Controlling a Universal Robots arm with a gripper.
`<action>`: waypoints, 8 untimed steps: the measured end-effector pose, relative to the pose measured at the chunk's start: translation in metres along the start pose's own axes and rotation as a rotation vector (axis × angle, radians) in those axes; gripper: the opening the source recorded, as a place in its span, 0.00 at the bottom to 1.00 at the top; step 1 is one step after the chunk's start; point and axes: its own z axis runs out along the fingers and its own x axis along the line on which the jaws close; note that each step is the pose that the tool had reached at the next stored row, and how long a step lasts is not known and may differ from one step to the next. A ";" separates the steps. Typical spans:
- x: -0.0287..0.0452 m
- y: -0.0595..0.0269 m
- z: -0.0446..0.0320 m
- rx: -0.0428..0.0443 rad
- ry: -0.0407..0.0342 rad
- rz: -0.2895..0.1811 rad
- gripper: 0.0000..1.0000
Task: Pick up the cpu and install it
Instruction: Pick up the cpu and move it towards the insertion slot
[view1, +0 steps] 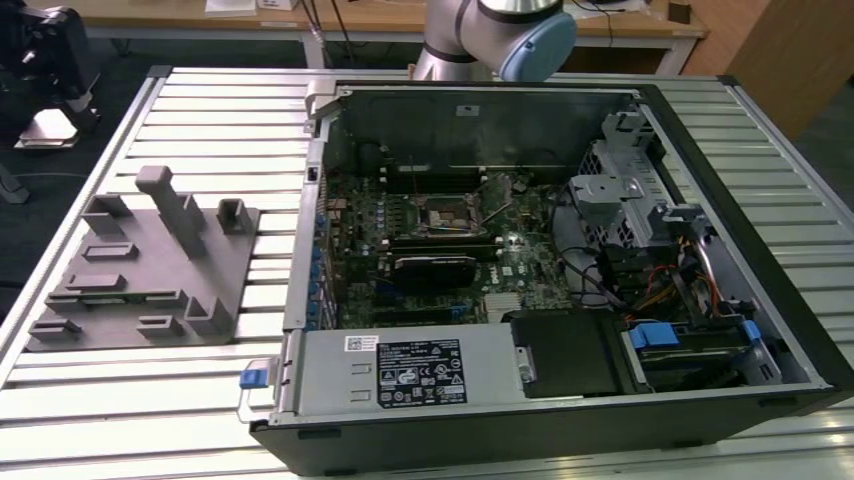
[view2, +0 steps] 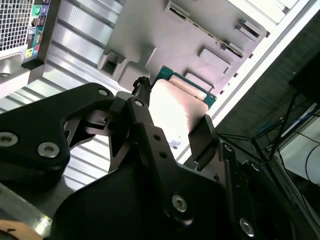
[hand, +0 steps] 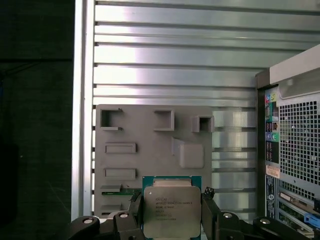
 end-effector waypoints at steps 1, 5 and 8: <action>-0.0014 0.0000 0.0001 0.0000 -0.0001 0.000 0.55; -0.0065 0.0001 0.0004 0.0000 0.0000 0.000 0.55; -0.0101 0.0001 0.0006 0.0001 0.0001 0.000 0.55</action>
